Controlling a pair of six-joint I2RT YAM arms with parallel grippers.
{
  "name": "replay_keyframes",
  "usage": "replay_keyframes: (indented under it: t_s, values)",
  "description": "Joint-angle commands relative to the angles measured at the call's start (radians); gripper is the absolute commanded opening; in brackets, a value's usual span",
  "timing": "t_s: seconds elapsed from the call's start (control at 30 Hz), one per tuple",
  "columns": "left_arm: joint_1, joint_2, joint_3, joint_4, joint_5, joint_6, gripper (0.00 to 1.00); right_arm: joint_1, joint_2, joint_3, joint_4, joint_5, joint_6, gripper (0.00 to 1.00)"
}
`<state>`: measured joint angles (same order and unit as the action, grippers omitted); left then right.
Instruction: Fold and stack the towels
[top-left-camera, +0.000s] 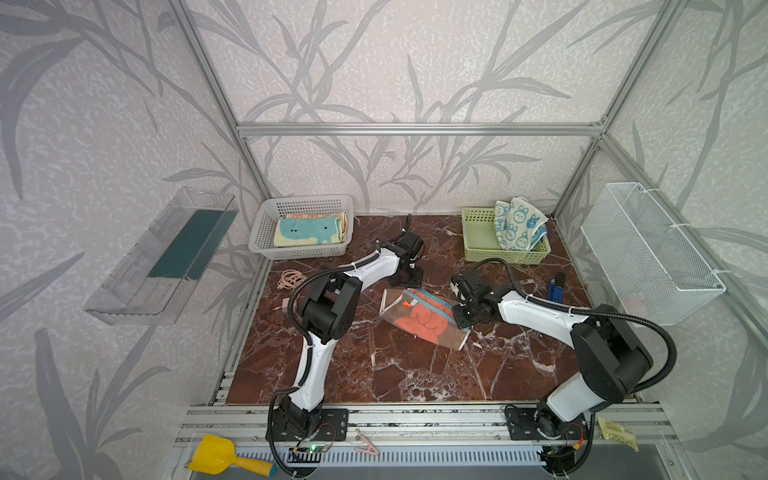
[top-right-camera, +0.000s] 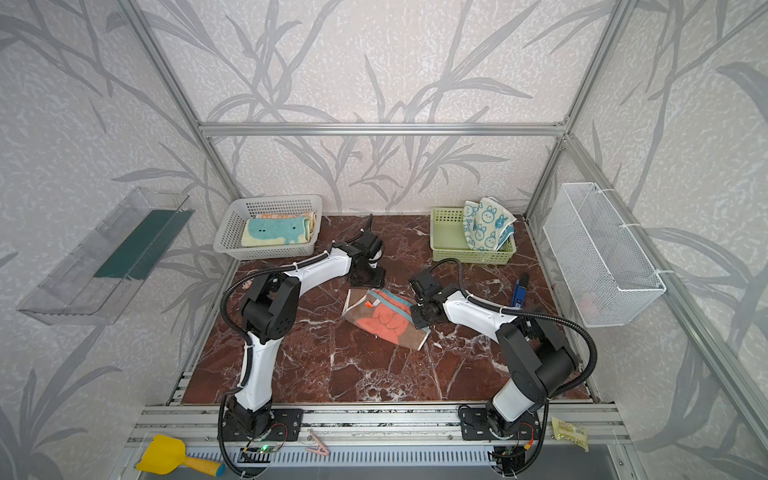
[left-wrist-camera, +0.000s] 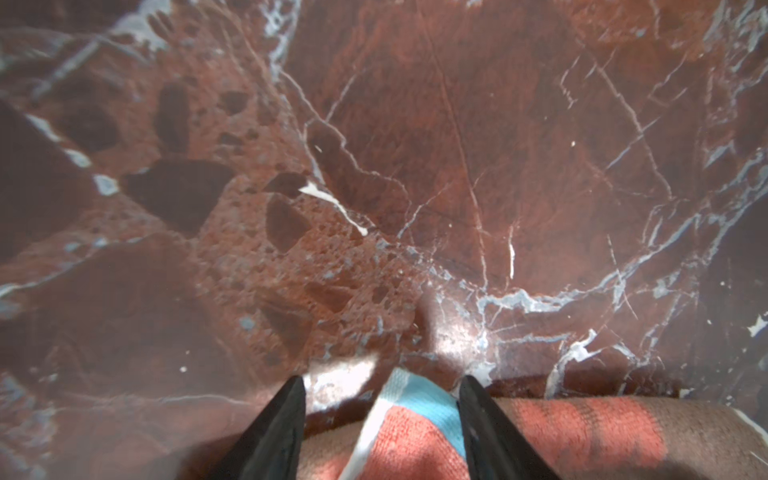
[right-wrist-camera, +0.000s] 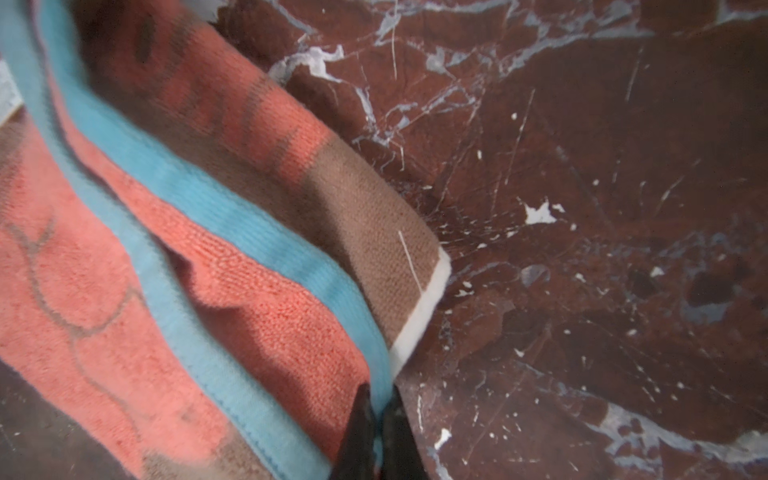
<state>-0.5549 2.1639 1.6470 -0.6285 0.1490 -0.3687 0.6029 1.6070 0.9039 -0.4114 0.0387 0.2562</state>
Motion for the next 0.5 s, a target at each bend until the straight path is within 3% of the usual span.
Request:
replay_keyframes:
  t_s: [0.0, 0.17, 0.47]
  values:
    - [0.001, 0.016, 0.021, -0.030, 0.058, -0.001, 0.61, 0.003, 0.022, 0.010, -0.006, 0.012, -0.014, 0.00]
    - [0.001, 0.016, -0.022, 0.006, 0.132, -0.033, 0.60, 0.003, 0.036, 0.021, -0.006, 0.010, -0.017, 0.00]
    - [0.003, 0.005, -0.078, 0.067, 0.191, -0.062, 0.45, 0.003, 0.038, 0.030, -0.016, 0.015, -0.021, 0.00]
